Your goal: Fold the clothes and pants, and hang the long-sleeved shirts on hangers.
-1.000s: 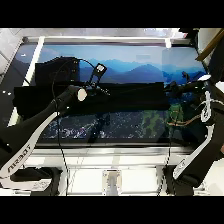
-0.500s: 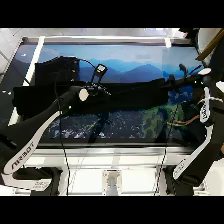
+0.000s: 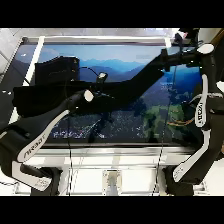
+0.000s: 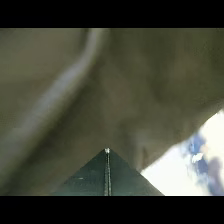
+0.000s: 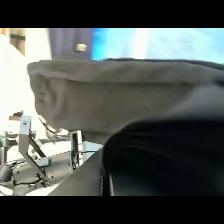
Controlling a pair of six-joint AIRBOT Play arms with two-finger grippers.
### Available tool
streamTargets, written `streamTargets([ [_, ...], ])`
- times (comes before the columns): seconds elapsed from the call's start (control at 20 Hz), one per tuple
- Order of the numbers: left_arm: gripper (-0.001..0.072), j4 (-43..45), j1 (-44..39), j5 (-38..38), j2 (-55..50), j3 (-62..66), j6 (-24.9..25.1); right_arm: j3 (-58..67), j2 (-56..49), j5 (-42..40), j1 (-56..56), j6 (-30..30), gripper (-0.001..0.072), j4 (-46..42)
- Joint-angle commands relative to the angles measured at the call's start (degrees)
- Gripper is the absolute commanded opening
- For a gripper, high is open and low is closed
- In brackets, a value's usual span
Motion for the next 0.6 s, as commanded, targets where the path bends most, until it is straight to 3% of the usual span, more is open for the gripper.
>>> streamTargets([
  [0.0,0.002,-1.6,7.39,-1.4,6.14,0.2,0.04,0.26,0.61,-7.21,7.96,2.49,0.0006,0.28],
  [0.3,0.002,-1.6,28.46,-9.81,24.41,0.2,0.13,-2.58,0.02,-21.75,23.56,2.45,0.0005,-5.38],
  [0.55,0.0021,-1.57,35.41,-18.88,29.86,0.17,4.07,-3.17,-6.4,-29.16,34.45,3.28,0.0005,-8.24],
])
